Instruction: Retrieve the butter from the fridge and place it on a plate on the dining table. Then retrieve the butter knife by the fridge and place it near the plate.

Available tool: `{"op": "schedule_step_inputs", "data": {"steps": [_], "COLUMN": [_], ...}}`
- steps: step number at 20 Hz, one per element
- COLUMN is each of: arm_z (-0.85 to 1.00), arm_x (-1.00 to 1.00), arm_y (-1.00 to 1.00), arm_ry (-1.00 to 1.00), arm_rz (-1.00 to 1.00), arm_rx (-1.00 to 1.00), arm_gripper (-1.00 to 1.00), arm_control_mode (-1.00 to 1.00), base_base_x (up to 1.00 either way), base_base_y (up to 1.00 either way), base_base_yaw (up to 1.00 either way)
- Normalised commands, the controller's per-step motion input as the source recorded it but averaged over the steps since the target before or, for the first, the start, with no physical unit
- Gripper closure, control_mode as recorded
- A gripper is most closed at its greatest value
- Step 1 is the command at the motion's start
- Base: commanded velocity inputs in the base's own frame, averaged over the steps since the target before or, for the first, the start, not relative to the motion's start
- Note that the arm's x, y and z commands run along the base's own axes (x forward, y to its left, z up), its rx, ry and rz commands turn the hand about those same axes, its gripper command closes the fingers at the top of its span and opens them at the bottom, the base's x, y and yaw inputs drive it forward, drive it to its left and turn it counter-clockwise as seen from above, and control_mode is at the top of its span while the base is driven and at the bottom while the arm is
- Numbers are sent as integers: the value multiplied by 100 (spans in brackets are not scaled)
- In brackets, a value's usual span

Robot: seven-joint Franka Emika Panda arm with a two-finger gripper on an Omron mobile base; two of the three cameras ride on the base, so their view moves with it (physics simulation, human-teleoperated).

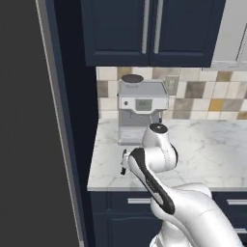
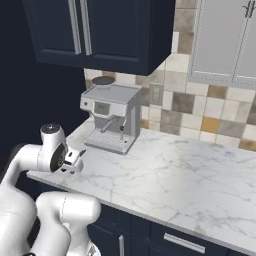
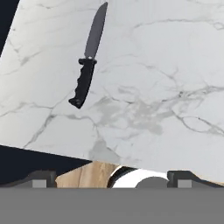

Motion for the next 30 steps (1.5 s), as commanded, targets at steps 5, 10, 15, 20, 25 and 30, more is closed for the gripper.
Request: {"op": "schedule_step_inputs", "data": {"steps": [5,10,15,20,25,30], "arm_z": [-7,-5,-6,-35,-50,-34], "arm_x": [92,68,29,19,4,4], "arm_y": [34,27,4,2,10,10], "arm_ry": [5,10,24,16,9,5], "arm_rz": [-36,-19,0,0,0,0], "arm_rx": [0,0,0,-3,-5,-1], "arm_gripper": [-100,-100,-100,-100,-100,-100], "arm_control_mode": [-100,-100,-100,-100,-100,-100], "base_base_x": [0,0,0,0,0,0], "base_base_y": [0,0,0,0,0,0], "base_base_yaw": [0,0,0,0,0,0]}}
